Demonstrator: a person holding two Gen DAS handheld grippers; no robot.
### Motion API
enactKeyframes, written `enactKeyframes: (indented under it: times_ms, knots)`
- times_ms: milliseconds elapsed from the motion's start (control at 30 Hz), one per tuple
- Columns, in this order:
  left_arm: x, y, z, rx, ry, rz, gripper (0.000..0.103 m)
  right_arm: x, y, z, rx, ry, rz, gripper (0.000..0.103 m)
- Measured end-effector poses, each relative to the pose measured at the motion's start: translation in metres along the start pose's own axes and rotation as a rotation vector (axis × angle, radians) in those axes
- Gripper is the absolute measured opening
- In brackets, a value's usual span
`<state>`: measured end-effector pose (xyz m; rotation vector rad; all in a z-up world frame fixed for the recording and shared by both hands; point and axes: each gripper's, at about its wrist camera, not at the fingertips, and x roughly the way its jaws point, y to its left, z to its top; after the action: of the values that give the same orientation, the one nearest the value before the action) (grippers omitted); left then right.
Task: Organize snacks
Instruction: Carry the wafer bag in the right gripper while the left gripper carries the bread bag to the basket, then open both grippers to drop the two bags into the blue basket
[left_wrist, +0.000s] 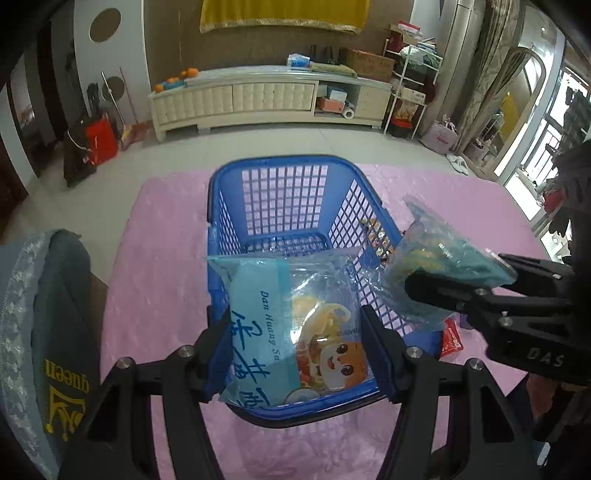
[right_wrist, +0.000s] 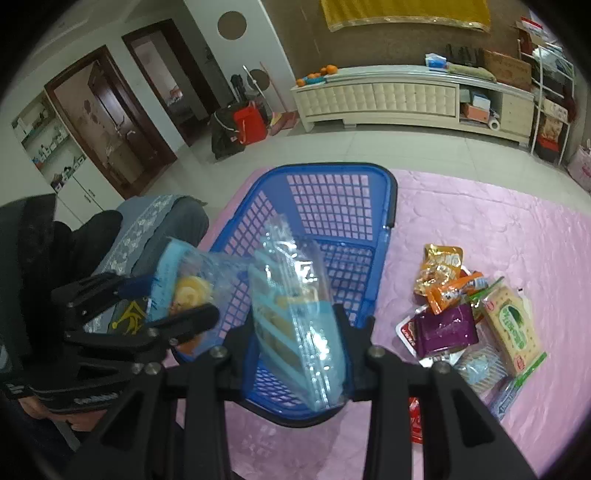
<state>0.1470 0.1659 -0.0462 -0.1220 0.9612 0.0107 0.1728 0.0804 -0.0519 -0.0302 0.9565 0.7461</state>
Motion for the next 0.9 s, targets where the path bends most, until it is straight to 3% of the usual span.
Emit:
enactKeyframes:
  times_ms: [233,400,500,567,900]
  knots:
    - [-0.003,0.007,-0.003,-0.018,-0.008,-0.034,0.062,0.000,0.011,0.002,-0.024,0.009,0.015,0.041]
    - [-0.004,0.004,-0.006,-0.007,-0.006,-0.027,0.064,-0.005,0.017,0.003,-0.036,-0.032,0.004,0.043]
    - [-0.006,0.003,-0.004,-0.004,-0.011,-0.031,0.069,-0.014,0.015,0.005,-0.031,-0.064,-0.026,0.078]
    - [-0.010,-0.001,-0.002,-0.001,-0.024,-0.028,0.075,-0.023,0.014,0.005,-0.042,-0.078,-0.054,0.079]
    - [-0.034,-0.046,0.005,0.099,-0.068,0.005,0.079,-0.067,-0.017,-0.008,0.012,-0.130,-0.129,0.079]
